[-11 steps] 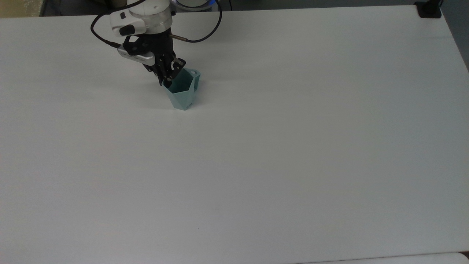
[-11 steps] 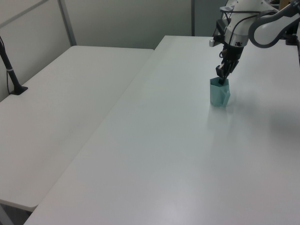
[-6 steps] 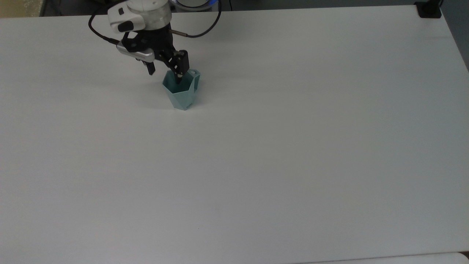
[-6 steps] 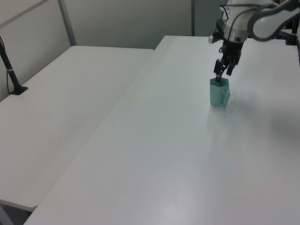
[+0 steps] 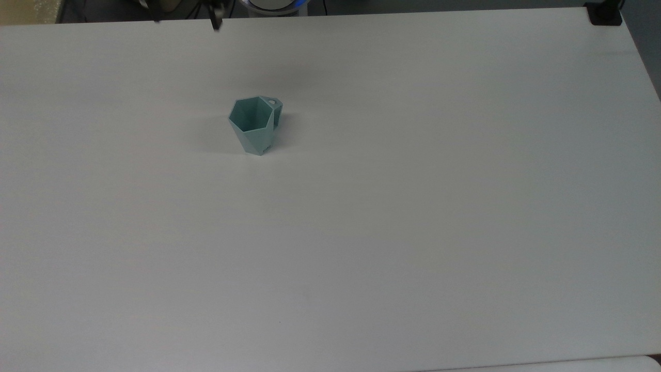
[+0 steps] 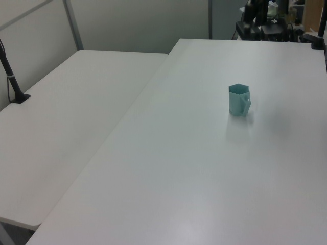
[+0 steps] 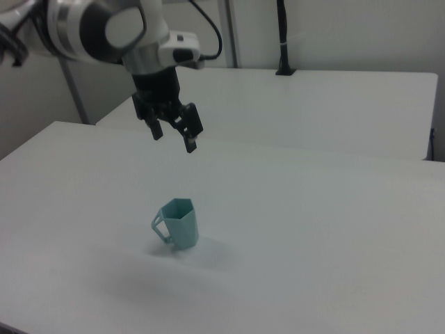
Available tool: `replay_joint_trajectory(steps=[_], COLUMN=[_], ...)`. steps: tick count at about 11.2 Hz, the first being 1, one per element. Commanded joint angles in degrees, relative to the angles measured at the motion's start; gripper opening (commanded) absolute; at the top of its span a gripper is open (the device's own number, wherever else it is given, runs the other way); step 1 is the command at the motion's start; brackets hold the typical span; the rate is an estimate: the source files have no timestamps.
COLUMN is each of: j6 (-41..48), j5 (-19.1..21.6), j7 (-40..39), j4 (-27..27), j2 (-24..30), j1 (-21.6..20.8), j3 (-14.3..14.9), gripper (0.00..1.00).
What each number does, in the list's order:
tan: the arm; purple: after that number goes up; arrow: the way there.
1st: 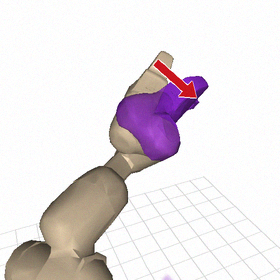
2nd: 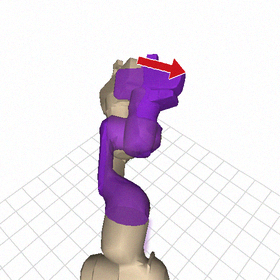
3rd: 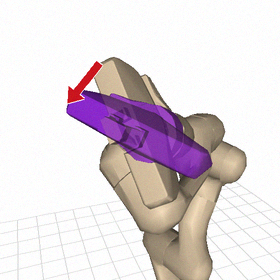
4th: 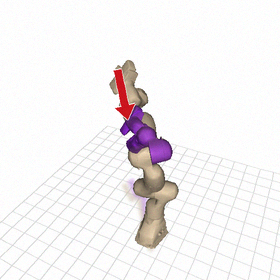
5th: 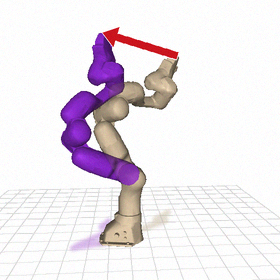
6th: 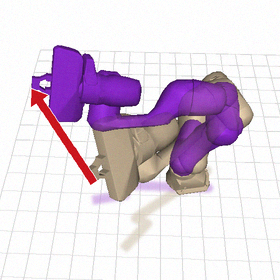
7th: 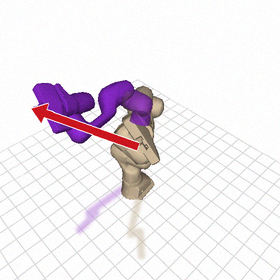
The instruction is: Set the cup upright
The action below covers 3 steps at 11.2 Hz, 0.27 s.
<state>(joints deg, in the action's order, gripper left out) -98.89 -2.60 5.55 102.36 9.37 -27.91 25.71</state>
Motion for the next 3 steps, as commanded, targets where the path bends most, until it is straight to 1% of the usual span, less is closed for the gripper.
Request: replay_joint_trajectory(steps=[1,3], j6=[10.89,10.82], j5=[0.85,0.84], j7=[-13.62,-13.46], j4=[-5.24,-5.60], j2=[-0.06,-0.05], j1=[1.98,1.89], j3=[-0.48,-0.48], gripper=[1.00,1.00])
